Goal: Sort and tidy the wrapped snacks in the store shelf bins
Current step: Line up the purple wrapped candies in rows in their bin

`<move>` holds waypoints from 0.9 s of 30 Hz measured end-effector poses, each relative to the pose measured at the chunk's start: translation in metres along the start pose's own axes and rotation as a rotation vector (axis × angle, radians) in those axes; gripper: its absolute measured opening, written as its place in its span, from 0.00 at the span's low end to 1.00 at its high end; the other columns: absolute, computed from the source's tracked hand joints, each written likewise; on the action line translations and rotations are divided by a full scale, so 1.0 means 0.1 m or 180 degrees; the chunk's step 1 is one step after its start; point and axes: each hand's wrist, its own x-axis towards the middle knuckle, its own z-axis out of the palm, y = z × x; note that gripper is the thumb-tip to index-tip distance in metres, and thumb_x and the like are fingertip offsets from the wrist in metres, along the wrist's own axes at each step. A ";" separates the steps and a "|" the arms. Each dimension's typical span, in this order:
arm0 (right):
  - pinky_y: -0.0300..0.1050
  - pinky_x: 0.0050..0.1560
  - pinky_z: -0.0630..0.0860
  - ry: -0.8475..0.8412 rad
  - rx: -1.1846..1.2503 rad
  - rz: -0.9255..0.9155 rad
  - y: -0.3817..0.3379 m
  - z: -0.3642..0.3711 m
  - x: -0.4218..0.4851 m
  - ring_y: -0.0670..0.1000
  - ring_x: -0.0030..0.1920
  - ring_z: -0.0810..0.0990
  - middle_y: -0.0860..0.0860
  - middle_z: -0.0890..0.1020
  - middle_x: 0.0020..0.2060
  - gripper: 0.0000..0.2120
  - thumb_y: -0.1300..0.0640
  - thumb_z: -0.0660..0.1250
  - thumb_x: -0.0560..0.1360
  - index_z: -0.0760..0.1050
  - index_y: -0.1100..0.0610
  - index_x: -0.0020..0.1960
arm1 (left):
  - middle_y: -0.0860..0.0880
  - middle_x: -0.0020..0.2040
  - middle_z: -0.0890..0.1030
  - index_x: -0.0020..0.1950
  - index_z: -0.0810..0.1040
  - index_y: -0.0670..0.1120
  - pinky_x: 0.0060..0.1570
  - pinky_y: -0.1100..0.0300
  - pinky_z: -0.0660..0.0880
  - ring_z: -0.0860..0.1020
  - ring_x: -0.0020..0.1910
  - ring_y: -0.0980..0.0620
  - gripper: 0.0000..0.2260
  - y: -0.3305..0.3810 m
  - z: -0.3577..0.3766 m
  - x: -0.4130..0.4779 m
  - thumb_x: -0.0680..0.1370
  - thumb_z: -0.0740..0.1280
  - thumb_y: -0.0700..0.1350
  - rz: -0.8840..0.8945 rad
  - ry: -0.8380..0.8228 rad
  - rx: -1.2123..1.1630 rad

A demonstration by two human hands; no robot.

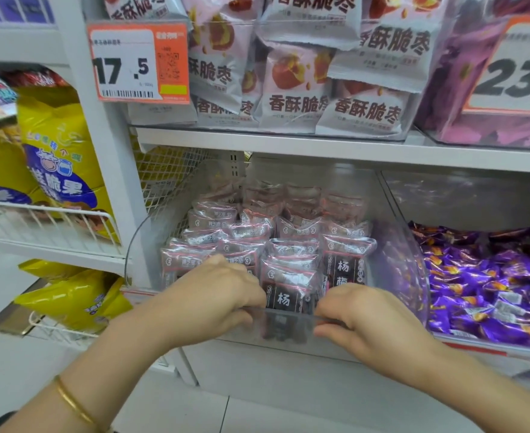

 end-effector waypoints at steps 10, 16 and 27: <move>0.45 0.36 0.69 0.0339 0.0046 0.0212 0.21 -0.21 0.30 0.46 0.35 0.67 0.41 0.66 0.27 0.14 0.50 0.69 0.72 0.68 0.51 0.33 | 0.56 0.43 0.77 0.46 0.78 0.51 0.51 0.57 0.66 0.69 0.46 0.55 0.01 -0.11 -0.16 0.24 0.76 0.67 0.46 -0.0271 0.0681 -0.0090; 0.44 0.39 0.70 0.0254 0.0059 0.0495 0.26 -0.16 0.35 0.46 0.37 0.68 0.44 0.69 0.30 0.13 0.50 0.68 0.74 0.68 0.51 0.34 | 0.56 0.47 0.77 0.50 0.77 0.52 0.50 0.61 0.61 0.69 0.50 0.54 0.04 -0.10 -0.03 0.35 0.78 0.64 0.47 -0.0472 0.0619 -0.0001; 0.47 0.47 0.75 -0.0819 -0.0185 0.0930 0.09 -0.25 0.33 0.53 0.48 0.77 0.50 0.78 0.43 0.12 0.45 0.61 0.77 0.74 0.54 0.45 | 0.57 0.48 0.79 0.51 0.80 0.53 0.56 0.59 0.68 0.72 0.52 0.56 0.08 -0.04 -0.02 0.34 0.76 0.66 0.54 -0.0522 0.0321 -0.0334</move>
